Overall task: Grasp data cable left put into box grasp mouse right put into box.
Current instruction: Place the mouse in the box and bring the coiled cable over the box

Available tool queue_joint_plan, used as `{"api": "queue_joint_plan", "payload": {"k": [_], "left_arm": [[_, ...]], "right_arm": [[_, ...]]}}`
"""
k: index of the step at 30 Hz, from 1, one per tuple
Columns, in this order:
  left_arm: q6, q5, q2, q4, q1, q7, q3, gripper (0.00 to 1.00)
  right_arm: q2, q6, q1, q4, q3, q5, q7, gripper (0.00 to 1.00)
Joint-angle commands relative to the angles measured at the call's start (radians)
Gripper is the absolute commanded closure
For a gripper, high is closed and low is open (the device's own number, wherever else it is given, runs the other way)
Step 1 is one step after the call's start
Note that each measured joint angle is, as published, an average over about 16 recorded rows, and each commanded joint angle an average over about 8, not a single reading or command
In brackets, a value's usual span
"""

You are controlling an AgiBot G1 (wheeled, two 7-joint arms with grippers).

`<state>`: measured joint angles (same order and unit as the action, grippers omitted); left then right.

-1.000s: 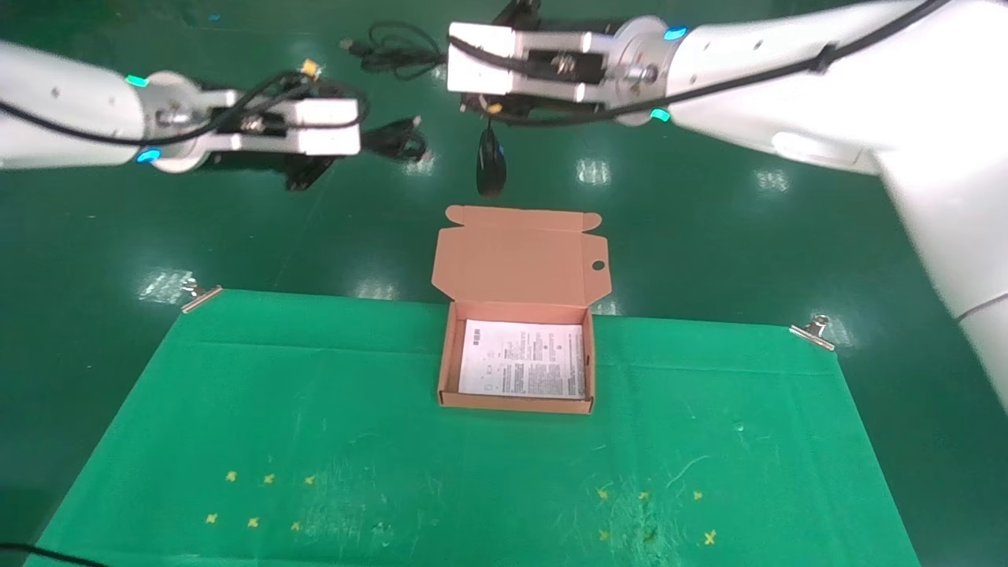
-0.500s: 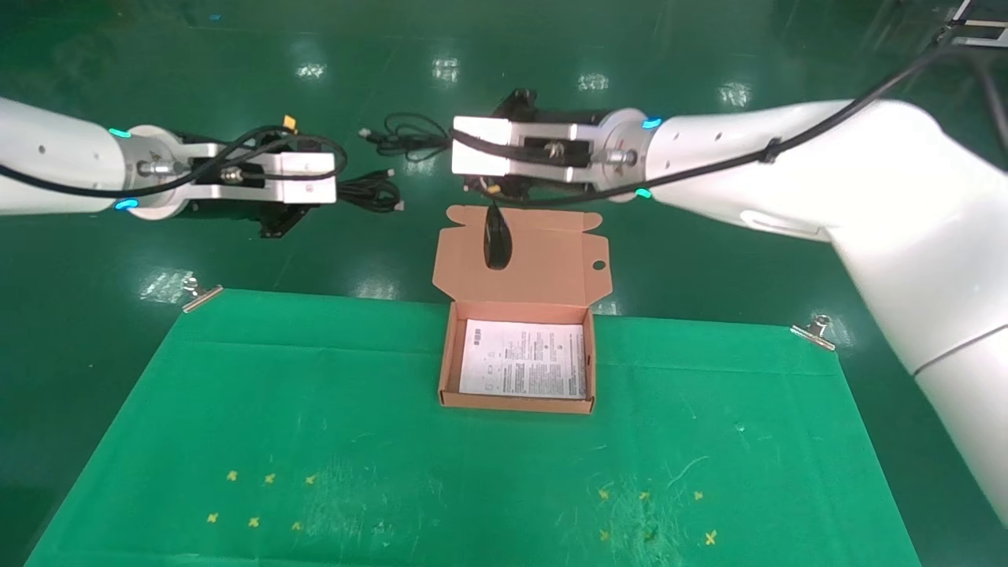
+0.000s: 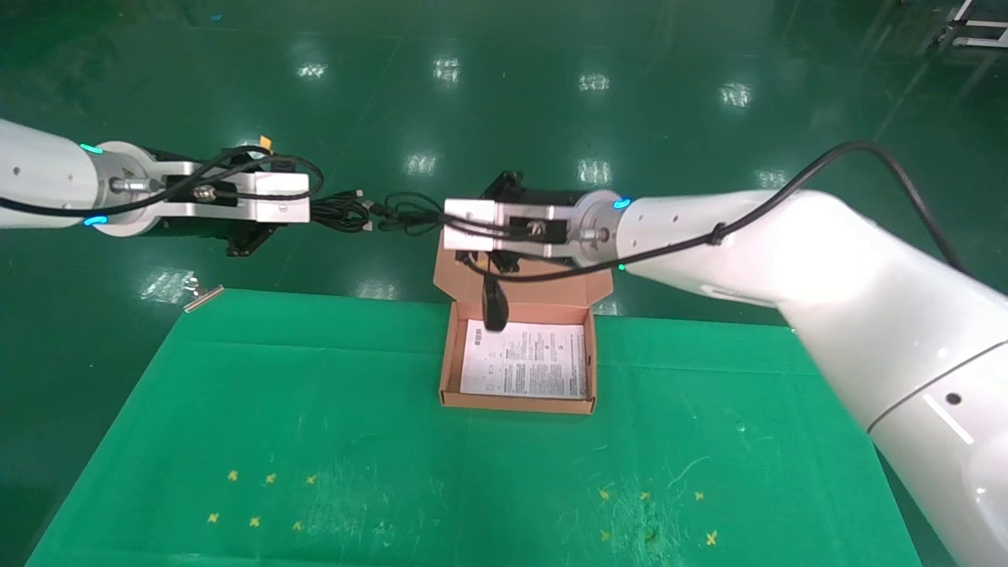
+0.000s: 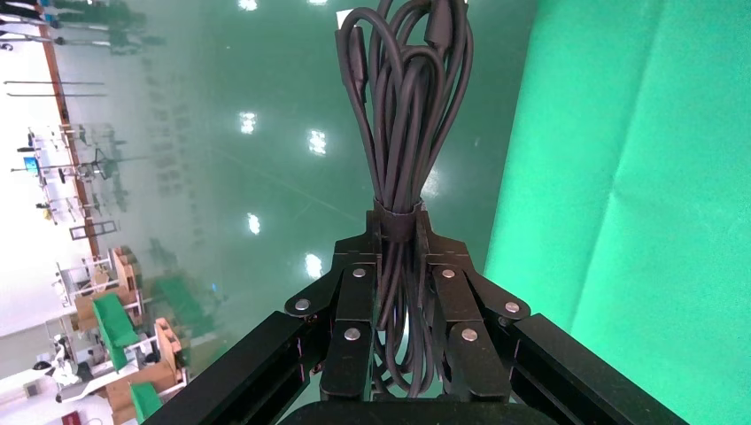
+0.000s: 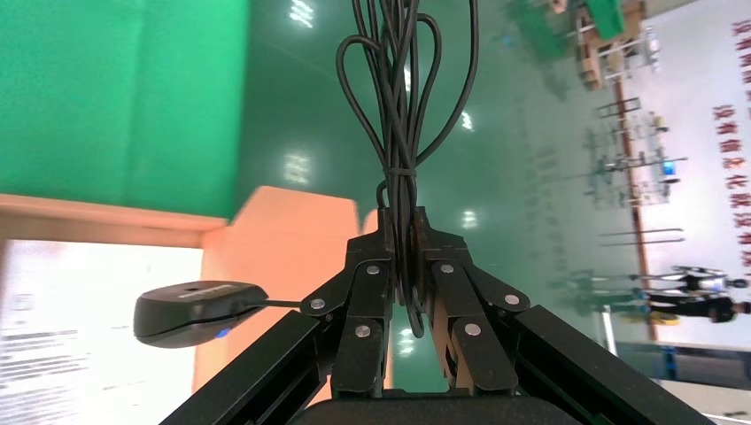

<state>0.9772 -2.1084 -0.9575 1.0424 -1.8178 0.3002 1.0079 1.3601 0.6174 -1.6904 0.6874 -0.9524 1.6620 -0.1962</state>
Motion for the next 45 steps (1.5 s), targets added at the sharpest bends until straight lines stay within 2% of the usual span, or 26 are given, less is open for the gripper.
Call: {"api": "queue_joint_plan", "payload": {"k": [1, 10, 18, 28, 29, 36, 37, 45], "left_arm": [[0.007, -0.011, 0.005, 0.017, 0.002, 0.016, 0.002, 1.0], [0.01, -0.023, 0.01, 0.037, 0.006, 0.037, 0.003, 1.0], [0.011, -0.026, 0.011, 0.041, 0.007, 0.041, 0.004, 1.0], [0.011, -0.027, 0.011, 0.042, 0.007, 0.042, 0.004, 1.0], [0.011, -0.027, 0.011, 0.042, 0.007, 0.042, 0.004, 1.0], [0.01, -0.025, 0.009, 0.044, 0.01, 0.04, 0.005, 1.0], [0.008, -0.024, 0.007, 0.045, 0.012, 0.039, 0.005, 1.0], [-0.043, -0.014, -0.041, 0.029, 0.054, 0.014, 0.015, 1.0]], "right_arm": [[0.002, -0.008, 0.01, 0.0, -0.026, -0.012, 0.005, 1.0], [0.006, -0.058, 0.049, 0.004, -0.154, -0.077, 0.081, 1.0], [0.006, -0.133, 0.094, -0.057, -0.241, -0.135, 0.167, 1.0], [0.006, -0.15, 0.116, -0.143, -0.319, -0.182, 0.257, 0.99], [0.006, -0.149, 0.116, -0.148, -0.326, -0.185, 0.264, 0.91], [-0.004, -0.144, 0.117, -0.149, -0.362, -0.195, 0.287, 0.04], [-0.007, -0.144, 0.119, -0.146, -0.365, -0.196, 0.289, 0.0], [-0.029, -0.144, 0.12, -0.118, -0.382, -0.191, 0.302, 0.0]]}}
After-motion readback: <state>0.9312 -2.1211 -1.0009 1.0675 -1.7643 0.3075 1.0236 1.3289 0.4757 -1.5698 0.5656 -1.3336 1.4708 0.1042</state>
